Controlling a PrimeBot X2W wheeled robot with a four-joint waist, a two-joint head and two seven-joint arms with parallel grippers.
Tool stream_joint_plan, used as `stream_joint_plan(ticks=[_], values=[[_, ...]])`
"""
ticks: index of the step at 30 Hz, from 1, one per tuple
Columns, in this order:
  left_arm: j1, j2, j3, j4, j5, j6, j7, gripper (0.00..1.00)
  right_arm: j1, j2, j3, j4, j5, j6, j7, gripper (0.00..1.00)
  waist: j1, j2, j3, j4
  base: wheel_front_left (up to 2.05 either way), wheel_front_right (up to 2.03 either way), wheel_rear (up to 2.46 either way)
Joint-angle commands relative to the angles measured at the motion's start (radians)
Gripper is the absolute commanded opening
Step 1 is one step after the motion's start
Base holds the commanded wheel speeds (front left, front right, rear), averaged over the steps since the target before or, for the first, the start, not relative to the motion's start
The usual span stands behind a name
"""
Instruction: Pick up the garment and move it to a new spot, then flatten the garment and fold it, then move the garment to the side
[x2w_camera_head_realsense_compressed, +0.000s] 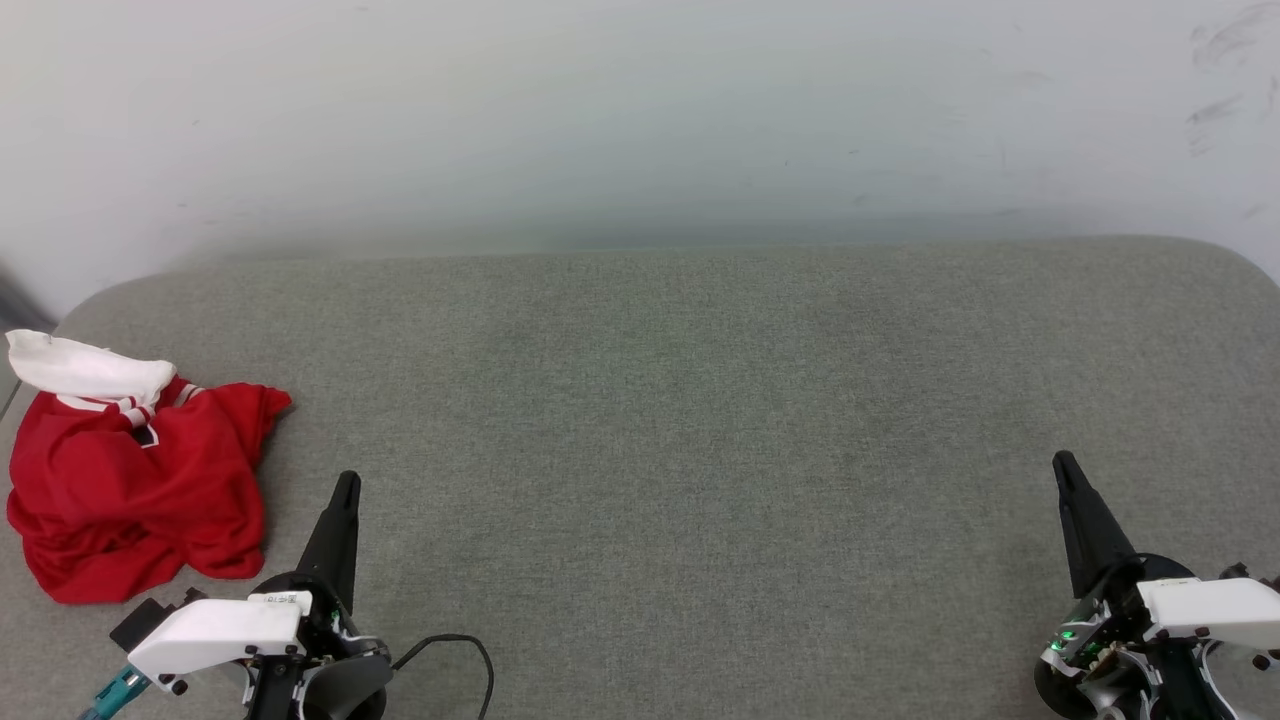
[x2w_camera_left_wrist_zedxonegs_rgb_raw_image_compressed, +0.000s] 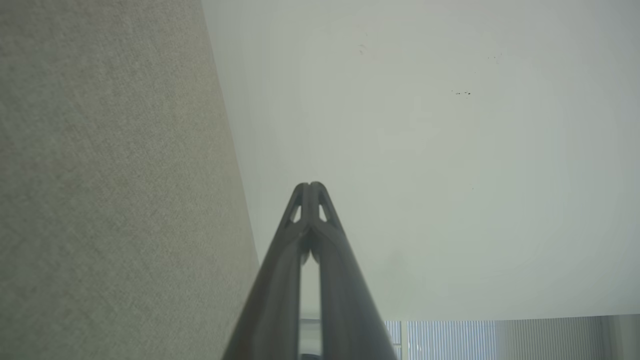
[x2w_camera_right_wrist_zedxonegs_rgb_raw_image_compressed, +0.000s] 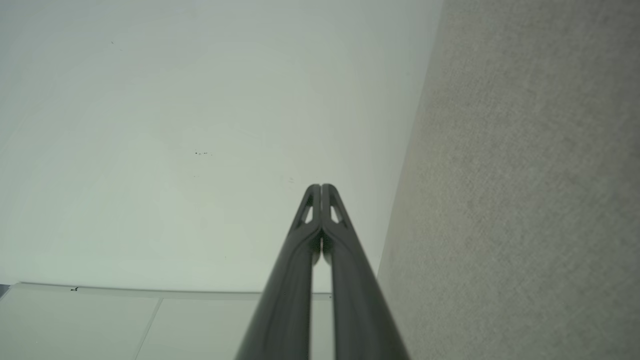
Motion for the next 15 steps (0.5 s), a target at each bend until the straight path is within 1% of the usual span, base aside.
stream_joint_plan(ticks=[1, 15], values=[[-0.008, -0.002, 0.004, 0.0, 0.003, -0.003, 0.005, 0.0, -0.011, 0.004, 0.0, 0.001, 0.004, 0.0, 0.001, 0.0, 0.0, 0.0, 0.0, 0.0, 0.0, 0.0, 0.0], [-0.008, -0.002, 0.003, 0.0, 0.002, -0.003, 0.005, 0.0, -0.011, 0.004, 0.0, 0.001, 0.004, 0.0, 0.001, 0.0, 0.0, 0.0, 0.0, 0.0, 0.0, 0.0, 0.0]])
